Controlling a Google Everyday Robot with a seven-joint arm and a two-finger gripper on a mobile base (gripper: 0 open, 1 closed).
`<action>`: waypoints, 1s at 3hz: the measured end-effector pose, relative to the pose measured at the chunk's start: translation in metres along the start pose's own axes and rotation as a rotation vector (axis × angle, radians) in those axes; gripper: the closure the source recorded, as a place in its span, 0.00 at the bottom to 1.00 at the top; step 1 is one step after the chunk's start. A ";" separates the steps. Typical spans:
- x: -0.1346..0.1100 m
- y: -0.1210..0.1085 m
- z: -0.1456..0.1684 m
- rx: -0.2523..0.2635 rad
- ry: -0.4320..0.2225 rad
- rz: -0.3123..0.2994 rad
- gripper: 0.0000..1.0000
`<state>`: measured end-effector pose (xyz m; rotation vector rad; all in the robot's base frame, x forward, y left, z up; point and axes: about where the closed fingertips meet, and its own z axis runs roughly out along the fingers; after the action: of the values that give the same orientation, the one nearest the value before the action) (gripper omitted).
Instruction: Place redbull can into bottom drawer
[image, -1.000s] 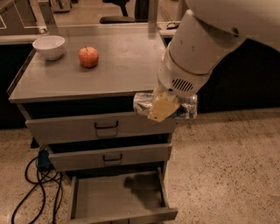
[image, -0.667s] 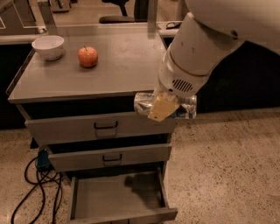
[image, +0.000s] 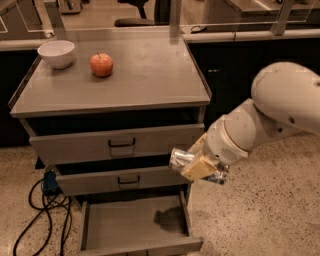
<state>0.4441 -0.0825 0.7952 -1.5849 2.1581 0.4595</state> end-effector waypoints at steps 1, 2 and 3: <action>0.034 0.010 0.042 -0.056 -0.106 0.084 1.00; 0.037 0.009 0.045 -0.058 -0.119 0.096 1.00; 0.039 0.009 0.050 -0.060 -0.128 0.091 1.00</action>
Offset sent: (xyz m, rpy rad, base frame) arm -0.0104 -0.0033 -0.0448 0.1077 0.0478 -0.0380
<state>0.4326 -0.0867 0.7327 -1.4511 2.1440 0.6424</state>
